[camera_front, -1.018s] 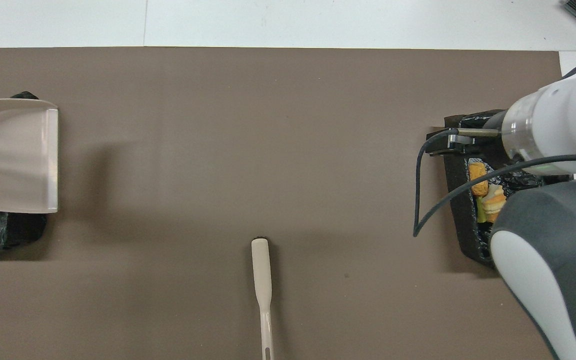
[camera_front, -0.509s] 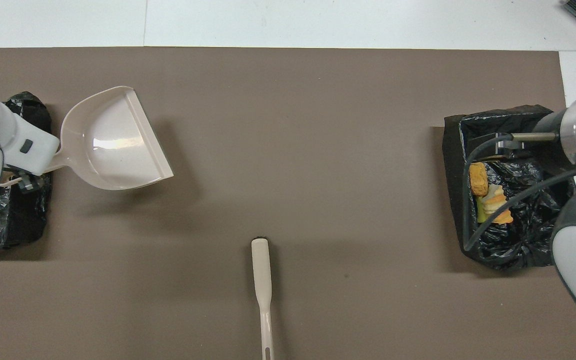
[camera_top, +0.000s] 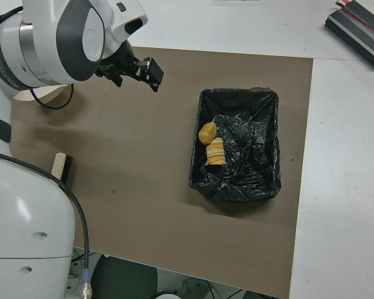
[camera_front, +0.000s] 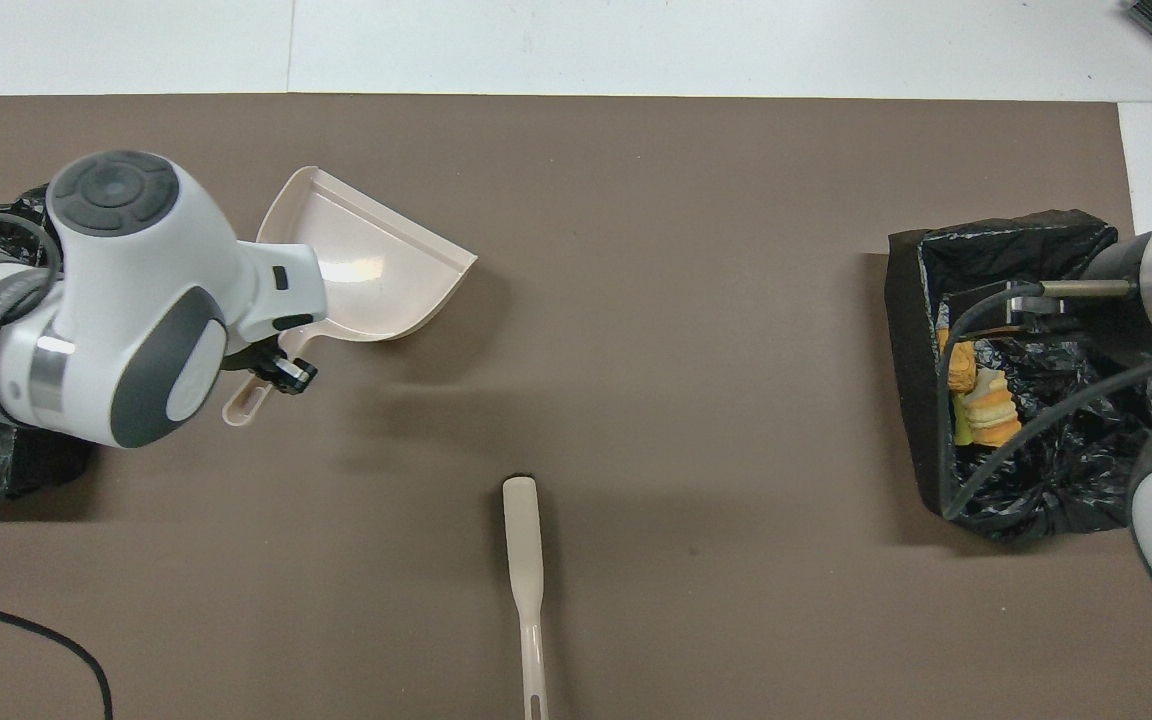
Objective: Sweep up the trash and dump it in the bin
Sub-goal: 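Carry the empty dustpan back to the table center with the left gripper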
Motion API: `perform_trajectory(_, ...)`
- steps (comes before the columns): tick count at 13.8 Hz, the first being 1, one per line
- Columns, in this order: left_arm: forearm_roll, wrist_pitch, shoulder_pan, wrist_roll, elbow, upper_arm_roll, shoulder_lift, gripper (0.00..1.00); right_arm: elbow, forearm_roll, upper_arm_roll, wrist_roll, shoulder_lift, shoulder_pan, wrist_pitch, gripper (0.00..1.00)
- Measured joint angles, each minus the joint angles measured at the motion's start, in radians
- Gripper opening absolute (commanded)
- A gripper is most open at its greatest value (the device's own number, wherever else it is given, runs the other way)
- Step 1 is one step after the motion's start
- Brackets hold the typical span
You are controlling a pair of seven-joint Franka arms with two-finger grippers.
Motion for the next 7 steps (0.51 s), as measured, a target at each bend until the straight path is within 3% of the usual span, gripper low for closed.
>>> perform_trajectory(3, -0.074, 0.021, -0.108, -0.269, 0.037, 0.0, 0.048, 0.0, 0.0, 0.012, -0.014, 0.0, 0.001, 0.0, -0.001, 1.0)
perform_trajectory(7, -0.116, 0.034, -0.223, -0.5, 0.167, 0.001, 0.164, 0.0, -0.001, 0.012, -0.024, 0.0, 0.002, -0.031, -0.001, 1.0)
